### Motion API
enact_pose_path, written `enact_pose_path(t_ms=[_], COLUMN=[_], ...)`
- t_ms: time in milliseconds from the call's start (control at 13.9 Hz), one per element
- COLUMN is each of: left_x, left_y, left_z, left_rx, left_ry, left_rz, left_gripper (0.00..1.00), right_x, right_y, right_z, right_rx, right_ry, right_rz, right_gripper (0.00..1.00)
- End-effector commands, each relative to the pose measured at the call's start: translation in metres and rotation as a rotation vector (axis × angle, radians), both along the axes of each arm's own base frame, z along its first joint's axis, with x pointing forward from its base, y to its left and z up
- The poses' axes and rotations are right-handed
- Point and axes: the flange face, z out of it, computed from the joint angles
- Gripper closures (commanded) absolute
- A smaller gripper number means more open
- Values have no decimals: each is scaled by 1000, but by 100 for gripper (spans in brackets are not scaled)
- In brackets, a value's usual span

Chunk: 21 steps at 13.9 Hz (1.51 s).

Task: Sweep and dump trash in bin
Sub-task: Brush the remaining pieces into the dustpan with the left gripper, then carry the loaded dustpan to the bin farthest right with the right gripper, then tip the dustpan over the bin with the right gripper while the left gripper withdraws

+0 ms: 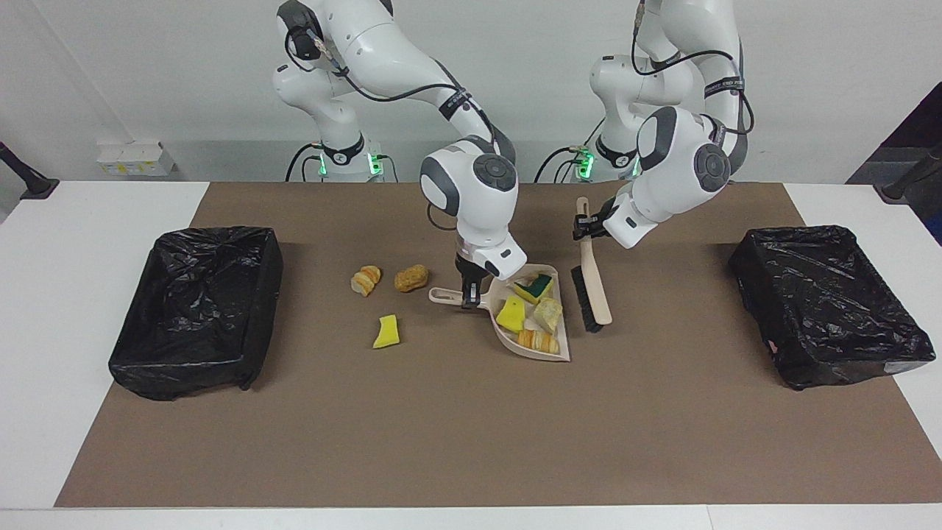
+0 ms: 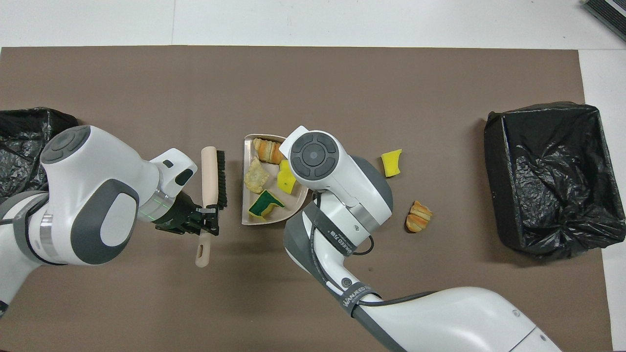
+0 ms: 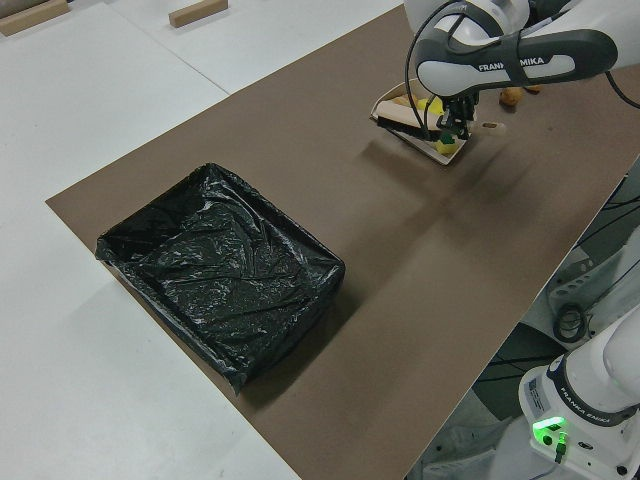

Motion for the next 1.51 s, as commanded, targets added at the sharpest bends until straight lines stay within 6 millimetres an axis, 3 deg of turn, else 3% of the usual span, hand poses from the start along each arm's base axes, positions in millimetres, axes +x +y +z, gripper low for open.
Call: enact_pose_path(t_ms=[0, 144, 288, 577, 721, 865, 1153, 1297, 1441], left_x=[-13, -18, -33, -88, -116, -142, -169, -178, -180], left_y=[17, 13, 3, -64, -102, -134, -159, -164, -162], left_z=[44, 47, 47, 41, 25, -4, -36, -54, -61], left_rx=[73, 98, 119, 159, 174, 192, 202, 206, 212], left_ry=[-81, -92, -66, -98, -118, -118, -144, -148, -144], left_rz=[-76, -135, -119, -80, -67, -92, -64, -79, -80], left_gripper=[100, 100, 100, 100, 100, 100, 100, 100, 100], right_x=[3, 3, 3, 6, 6, 3, -12, -23, -30], right_y=[-20, -53, -103, -208, -273, -347, -503, -557, -591], right_z=[16, 40, 69, 116, 142, 159, 181, 186, 191], right_rx=[33, 74, 93, 120, 129, 125, 103, 47, -44], right_ry=[-14, 4, 6, 65, 71, 79, 35, 3, -23], right_rz=[-6, 15, 43, 38, 32, 2, -52, -54, -34], right_gripper=[100, 100, 100, 100, 100, 100, 100, 100, 100])
